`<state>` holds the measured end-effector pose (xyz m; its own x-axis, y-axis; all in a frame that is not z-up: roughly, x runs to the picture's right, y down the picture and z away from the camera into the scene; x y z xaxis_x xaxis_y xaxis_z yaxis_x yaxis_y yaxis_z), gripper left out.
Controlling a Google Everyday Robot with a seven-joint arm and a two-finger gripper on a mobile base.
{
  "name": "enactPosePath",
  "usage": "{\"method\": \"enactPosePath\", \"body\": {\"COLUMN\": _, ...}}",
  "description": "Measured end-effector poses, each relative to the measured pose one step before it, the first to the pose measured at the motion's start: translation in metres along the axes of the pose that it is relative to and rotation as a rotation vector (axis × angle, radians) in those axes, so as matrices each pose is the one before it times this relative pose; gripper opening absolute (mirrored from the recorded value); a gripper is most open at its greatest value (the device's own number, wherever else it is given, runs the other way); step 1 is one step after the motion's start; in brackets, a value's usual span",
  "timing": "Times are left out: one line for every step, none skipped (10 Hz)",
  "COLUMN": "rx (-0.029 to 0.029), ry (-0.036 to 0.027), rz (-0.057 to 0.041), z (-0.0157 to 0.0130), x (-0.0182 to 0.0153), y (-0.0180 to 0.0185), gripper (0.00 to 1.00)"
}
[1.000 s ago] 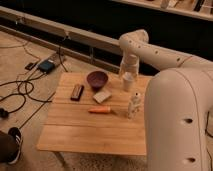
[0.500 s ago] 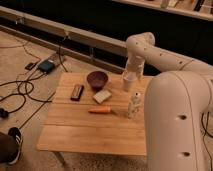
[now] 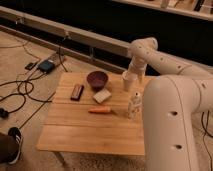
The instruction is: Pick up the ceramic cup
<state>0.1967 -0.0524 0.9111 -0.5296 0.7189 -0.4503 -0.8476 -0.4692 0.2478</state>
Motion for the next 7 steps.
{"method": "enactPosePath", "body": {"rx": -0.01211, "ry": -0.00051, "rz": 0.02409, "z": 0.00617, "x": -0.00612, "y": -0.00135, "gripper": 0.65}}
{"method": "enactPosePath", "body": {"rx": -0.00737, "ry": -0.00059, "rz": 0.01295, "z": 0.00340, "x": -0.00367, "y": -0.00013, "gripper": 0.65}}
{"method": "enactPosePath", "body": {"rx": -0.00951, "ry": 0.00084, "rz": 0.02062, "z": 0.00817, "x": -0.00593, "y": 0.00011, "gripper": 0.65}}
{"method": "enactPosePath", "body": {"rx": -0.00099, "ry": 0.00204, "rz": 0.00819, "z": 0.00463, "x": -0.00224, "y": -0.00077, "gripper": 0.65}}
{"method": "enactPosePath", "body": {"rx": 0.00099, "ry": 0.00450, "rz": 0.00945, "z": 0.00787, "x": -0.00221, "y": -0.00102, "gripper": 0.65}}
{"method": "enactPosePath", "body": {"rx": 0.00406, "ry": 0.00628, "rz": 0.00770, "z": 0.00846, "x": -0.00102, "y": -0.00084, "gripper": 0.65}}
{"method": "enactPosePath", "body": {"rx": 0.00122, "ry": 0.00390, "rz": 0.00475, "z": 0.00499, "x": -0.00052, "y": 0.00004, "gripper": 0.65}}
